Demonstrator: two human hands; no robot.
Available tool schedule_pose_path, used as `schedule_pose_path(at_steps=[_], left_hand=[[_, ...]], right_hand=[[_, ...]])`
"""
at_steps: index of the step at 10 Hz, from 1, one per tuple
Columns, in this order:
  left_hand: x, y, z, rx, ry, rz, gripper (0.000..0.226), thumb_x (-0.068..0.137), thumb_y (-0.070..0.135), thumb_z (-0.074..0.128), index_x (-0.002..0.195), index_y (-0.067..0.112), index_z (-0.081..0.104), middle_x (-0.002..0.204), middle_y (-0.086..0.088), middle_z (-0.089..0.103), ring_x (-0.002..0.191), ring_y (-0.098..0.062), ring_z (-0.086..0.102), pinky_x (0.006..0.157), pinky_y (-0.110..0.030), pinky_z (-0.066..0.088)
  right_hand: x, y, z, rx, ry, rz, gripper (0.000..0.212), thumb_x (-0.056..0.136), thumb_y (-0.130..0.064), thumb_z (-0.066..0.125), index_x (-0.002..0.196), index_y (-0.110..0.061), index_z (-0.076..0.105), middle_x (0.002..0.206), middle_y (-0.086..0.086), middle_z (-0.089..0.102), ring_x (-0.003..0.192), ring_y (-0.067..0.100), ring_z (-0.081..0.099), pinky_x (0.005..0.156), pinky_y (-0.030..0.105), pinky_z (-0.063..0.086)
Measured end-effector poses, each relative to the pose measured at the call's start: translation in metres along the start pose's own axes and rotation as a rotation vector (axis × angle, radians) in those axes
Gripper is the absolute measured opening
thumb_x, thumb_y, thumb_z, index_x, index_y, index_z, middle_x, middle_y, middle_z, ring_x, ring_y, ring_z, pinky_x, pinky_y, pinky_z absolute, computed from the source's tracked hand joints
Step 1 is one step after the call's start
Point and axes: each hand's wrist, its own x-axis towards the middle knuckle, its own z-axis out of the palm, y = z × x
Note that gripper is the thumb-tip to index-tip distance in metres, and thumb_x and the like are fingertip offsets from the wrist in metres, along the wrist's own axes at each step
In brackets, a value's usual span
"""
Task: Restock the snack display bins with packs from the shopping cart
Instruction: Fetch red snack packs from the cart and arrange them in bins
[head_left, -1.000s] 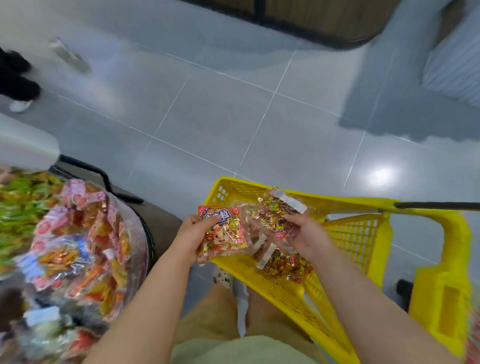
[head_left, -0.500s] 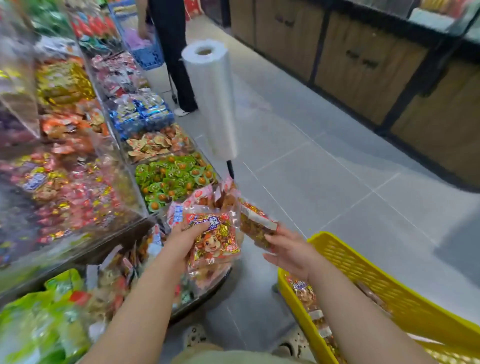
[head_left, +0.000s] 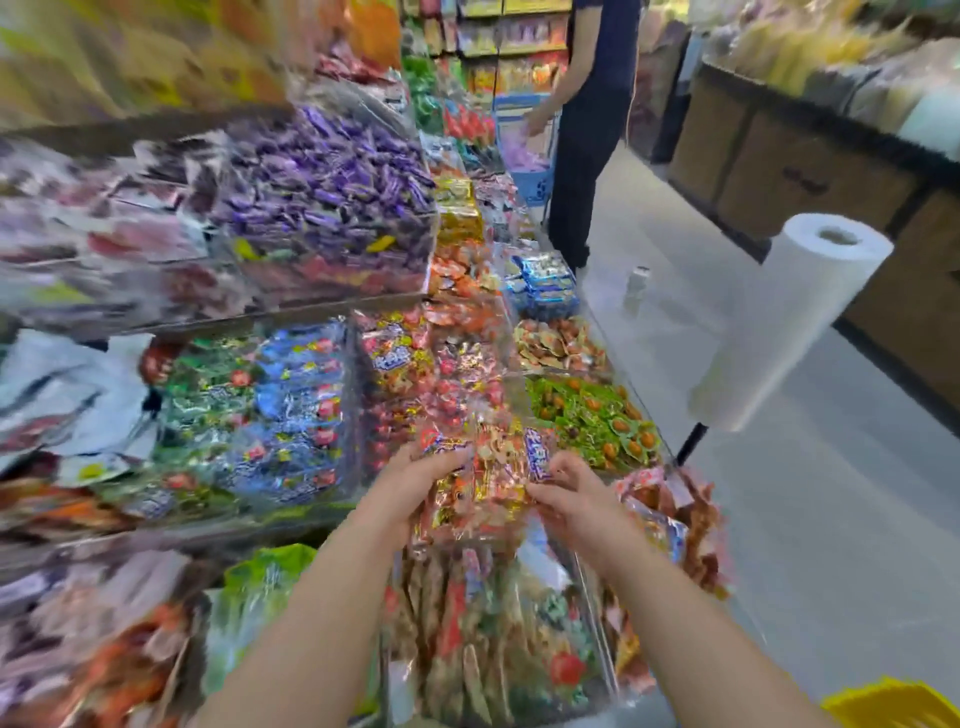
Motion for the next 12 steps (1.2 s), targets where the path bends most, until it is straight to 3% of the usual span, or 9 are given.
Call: schedule_pose_path(at_steps=[2, 3, 4, 6, 7, 8, 9, 11, 12], left_hand=[[0.019, 0.035, -0.068, -0.022, 0.175, 0.079, 0.068, 0.077, 0.022, 0.079, 0.135, 0.015, 0.043, 0.104, 0.0, 0.059, 0.074, -0.011, 0.064, 0.054, -0.026, 0.052], [0.025, 0.042, -0.089, -0.027, 0.254, 0.073, 0.074, 0.075, 0.029, 0.081, 0.136, 0.013, 0.042, 0.112, -0.005, 0.063, 0.093, -0.026, 0.065, 0.075, -0.043, 0.057], [0.03, 0.048, -0.107, -0.068, 0.32, 0.081, 0.083, 0.069, 0.038, 0.083, 0.137, 0.015, 0.041, 0.133, -0.011, 0.055, 0.115, -0.036, 0.056, 0.096, -0.056, 0.047], [0.044, 0.06, -0.125, -0.085, 0.385, 0.088, 0.089, 0.075, 0.034, 0.08, 0.146, 0.012, 0.031, 0.141, -0.012, 0.045, 0.122, -0.033, 0.05, 0.101, -0.048, 0.044], [0.05, 0.065, -0.13, -0.084, 0.354, 0.081, 0.092, 0.074, 0.036, 0.081, 0.147, 0.014, 0.028, 0.143, -0.013, 0.044, 0.123, -0.034, 0.049, 0.102, -0.051, 0.043], [0.055, 0.067, -0.131, -0.113, 0.335, 0.026, 0.09, 0.072, 0.034, 0.083, 0.144, 0.015, 0.032, 0.135, -0.017, 0.051, 0.116, -0.037, 0.056, 0.095, -0.055, 0.049], [0.062, 0.067, -0.13, -0.141, 0.326, -0.005, 0.087, 0.07, 0.034, 0.084, 0.14, 0.015, 0.037, 0.129, -0.015, 0.057, 0.11, -0.036, 0.06, 0.09, -0.053, 0.053], [0.074, 0.067, -0.127, -0.198, 0.282, -0.04, 0.069, 0.075, 0.028, 0.081, 0.13, 0.01, 0.045, 0.111, -0.015, 0.069, 0.09, -0.033, 0.07, 0.071, -0.045, 0.058], [0.081, 0.066, -0.129, -0.231, 0.245, -0.017, 0.052, 0.075, 0.023, 0.081, 0.119, 0.015, 0.055, 0.098, -0.012, 0.074, 0.084, -0.033, 0.073, 0.073, -0.051, 0.058]], right_hand=[[0.069, -0.046, 0.037, -0.105, 0.094, 0.062, 0.067, 0.071, -0.002, 0.078, 0.122, -0.014, 0.036, 0.101, 0.008, 0.061, 0.064, 0.017, 0.066, 0.054, 0.032, 0.051], [0.094, -0.072, 0.05, -0.154, 0.111, 0.009, 0.047, 0.074, -0.004, 0.076, 0.114, -0.003, 0.053, 0.105, 0.01, 0.062, 0.055, 0.016, 0.064, 0.044, 0.024, 0.048], [0.129, -0.096, 0.067, -0.45, 0.1, -0.069, 0.039, 0.073, -0.013, 0.08, 0.105, -0.02, 0.059, 0.105, 0.001, 0.061, 0.077, 0.015, 0.063, 0.052, 0.016, 0.048], [0.202, -0.098, 0.113, -0.956, -0.013, -0.145, 0.035, 0.072, -0.014, 0.081, 0.098, -0.026, 0.062, 0.092, -0.005, 0.058, 0.065, 0.007, 0.054, 0.047, 0.015, 0.042], [0.233, -0.082, 0.131, -1.111, -0.059, -0.237, 0.049, 0.075, -0.014, 0.078, 0.121, -0.014, 0.061, 0.103, 0.004, 0.059, 0.085, 0.017, 0.059, 0.072, 0.022, 0.05], [0.236, -0.058, 0.133, -1.172, 0.051, -0.326, 0.087, 0.073, -0.017, 0.08, 0.144, -0.029, 0.03, 0.144, 0.009, 0.027, 0.125, 0.028, 0.044, 0.104, 0.035, 0.037], [0.23, -0.029, 0.132, -0.955, 0.159, -0.187, 0.116, 0.067, -0.015, 0.085, 0.145, -0.039, 0.002, 0.151, 0.003, 0.008, 0.132, 0.028, 0.035, 0.105, 0.039, 0.034], [0.238, -0.012, 0.13, -0.967, -0.001, -0.37, 0.094, 0.059, -0.027, 0.086, 0.133, -0.031, 0.027, 0.123, 0.002, 0.053, 0.11, 0.02, 0.055, 0.088, 0.027, 0.044], [0.246, -0.018, 0.144, -0.95, 0.047, -0.314, 0.081, 0.074, -0.028, 0.077, 0.138, -0.023, 0.027, 0.129, 0.004, 0.052, 0.114, 0.022, 0.054, 0.095, 0.039, 0.048]])
